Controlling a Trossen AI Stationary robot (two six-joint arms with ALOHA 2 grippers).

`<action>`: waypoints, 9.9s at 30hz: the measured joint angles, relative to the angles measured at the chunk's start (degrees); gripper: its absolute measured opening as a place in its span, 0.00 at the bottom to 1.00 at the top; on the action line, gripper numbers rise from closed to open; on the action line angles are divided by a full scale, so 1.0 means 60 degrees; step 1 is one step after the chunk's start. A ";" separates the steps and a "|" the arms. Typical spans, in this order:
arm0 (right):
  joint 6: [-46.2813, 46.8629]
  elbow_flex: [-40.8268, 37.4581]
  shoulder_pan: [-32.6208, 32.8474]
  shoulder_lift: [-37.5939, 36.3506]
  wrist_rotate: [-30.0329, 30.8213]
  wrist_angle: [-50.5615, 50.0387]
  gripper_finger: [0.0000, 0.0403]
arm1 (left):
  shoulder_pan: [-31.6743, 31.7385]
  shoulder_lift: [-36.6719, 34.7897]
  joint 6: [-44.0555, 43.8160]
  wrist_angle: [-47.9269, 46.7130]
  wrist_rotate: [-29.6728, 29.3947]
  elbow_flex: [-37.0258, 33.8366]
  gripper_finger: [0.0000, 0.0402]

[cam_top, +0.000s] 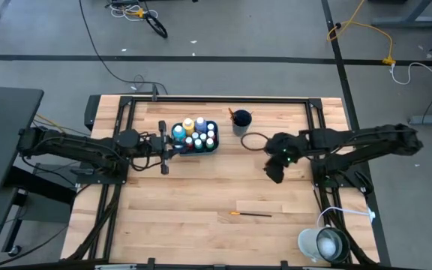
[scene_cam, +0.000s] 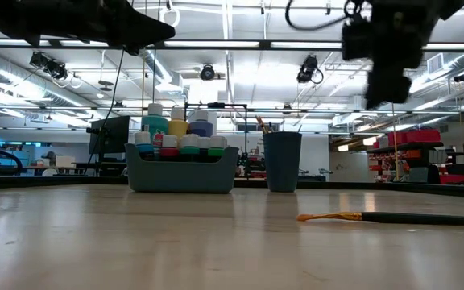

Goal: Pick & Place Paint Supplies
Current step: Put the silver paint brush into the blue cup

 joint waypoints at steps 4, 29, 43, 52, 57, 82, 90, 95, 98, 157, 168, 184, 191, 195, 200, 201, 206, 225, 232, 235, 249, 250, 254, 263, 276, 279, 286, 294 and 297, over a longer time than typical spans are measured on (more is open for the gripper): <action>0.1142 0.0041 0.0149 0.0228 -0.1066 -0.1779 0.31 | 0.0000 0.0030 0.0007 0.0210 -0.0033 0.0001 0.14; 0.2582 -0.0443 0.2656 0.2775 -0.3160 -0.3826 0.31 | -0.0018 0.0040 -0.0098 0.0054 0.0003 0.0004 0.14; 0.2720 -0.2167 0.3357 0.2785 -0.3541 -0.3787 0.22 | -0.0022 0.0040 -0.0106 0.0202 0.0036 0.0004 0.14; 0.2143 -0.2095 0.4052 0.2878 -0.3784 -0.3687 0.01 | -0.0025 0.0040 -0.0242 0.0206 0.0036 0.0004 0.14; 0.1877 -0.1937 0.4729 0.3406 -0.3987 -0.3603 0.02 | -0.0025 0.0040 -0.0284 0.0246 0.0036 0.0004 0.14; 0.1961 -0.1295 0.5598 0.4877 -0.1458 -0.3818 0.00 | -0.0029 0.0040 -0.0350 0.0329 0.0508 0.0004 0.14; 0.1770 -0.1522 0.5746 0.4887 -0.1764 -0.3414 0.00 | -0.0029 0.0040 -0.0423 0.0318 0.0539 0.0004 0.14; 0.1422 -0.0946 0.5790 0.4887 -0.1247 -0.3145 0.00 | -0.0032 0.0040 -0.0393 0.0344 0.0521 0.0004 0.14; 0.1142 -0.0382 0.5780 0.4883 -0.0562 -0.3228 0.00 | -0.0029 0.0040 -0.0390 0.0348 0.0510 0.0004 0.14; 0.1443 0.0676 0.3770 0.4868 0.0826 -0.3822 0.00 | -0.0029 0.0040 -0.0459 0.0395 0.0507 0.0004 0.14; -0.0811 0.3687 0.2474 0.4259 0.3581 -0.3053 0.03 | -0.0030 0.0040 -0.0480 0.0522 0.0609 0.0004 0.14; 0.0406 0.1867 0.1696 0.1417 0.3204 0.0243 0.05 | -0.0029 0.0040 -0.0754 0.0530 0.1349 0.0004 0.14; 0.0854 0.0311 0.1496 0.1496 0.2169 0.1498 0.09 | -0.0033 0.0040 -0.0860 0.0551 0.1289 0.0004 0.14; 0.1050 -0.0195 0.1391 0.1491 0.1929 0.1472 0.18 | -0.0033 0.0040 -0.0856 0.0613 0.1267 0.0004 0.14; 0.1122 -0.0895 0.1387 0.1544 0.1798 0.1804 0.32 | -0.0033 0.0040 -0.0856 0.0621 0.1216 0.0004 0.14; 0.1137 -0.1041 0.1387 0.1542 0.1791 0.1886 0.34 | -0.0033 0.0040 -0.0856 0.0621 0.1216 0.0004 0.14; 0.1205 -0.1676 0.1387 0.1545 0.1673 0.2245 0.42 | -0.0033 0.0040 -0.0852 0.0599 0.1216 0.0004 0.14; 0.1453 -0.3179 0.0593 0.1926 0.1472 0.4363 0.40 | -0.0033 0.0040 -0.0634 0.0576 0.1220 0.0004 0.14; 0.1444 -0.3143 0.0593 0.2791 0.1565 0.5152 0.40 | -0.0033 0.0040 -0.0583 0.0577 0.1220 0.0004 0.14; 0.1404 -0.3141 0.0593 0.2942 0.1629 0.5424 0.40 | -0.0033 0.0040 -0.0568 0.0577 0.1220 0.0004 0.14; 0.1195 -0.3154 0.0749 0.2989 0.1795 0.5138 0.18 | -0.0031 0.0040 -0.0576 0.0579 0.1220 0.0004 0.14; 0.1188 -0.3154 0.0749 0.2989 0.1834 0.5120 0.15 | -0.0029 0.0040 -0.0576 0.0577 0.1220 0.0004 0.14; 0.1159 -0.3163 0.0749 0.2994 0.1848 0.5092 0.06 | -0.0033 0.0040 -0.0583 0.0581 0.1220 0.0004 0.14; 0.1004 -0.3178 0.0760 0.3000 0.1703 0.5300 0.01 | -0.0029 0.0040 -0.0574 0.0576 0.1220 0.0004 0.14; -0.0750 -0.1955 0.0599 0.2877 0.2146 0.6198 0.00 | -0.0029 0.0040 -0.0488 0.0577 0.1220 0.0004 0.14; -0.1399 -0.1549 0.0507 0.2865 0.2729 0.6186 0.00 | -0.0029 0.0040 -0.0488 0.0576 0.1220 0.0004 0.14; -0.2866 -0.0660 0.0383 0.2847 0.4159 0.6239 0.00 | -0.0029 0.0040 -0.0488 0.0577 0.1220 0.0004 0.14; -0.4178 0.0129 0.0356 0.2847 0.5093 0.6311 0.00 | -0.0030 0.0040 -0.0488 0.0573 0.1220 0.0004 0.14; -0.4419 0.0370 0.0290 0.2843 0.5068 0.6337 0.00 | -0.0029 0.0040 -0.0488 0.0573 0.1220 0.0004 0.14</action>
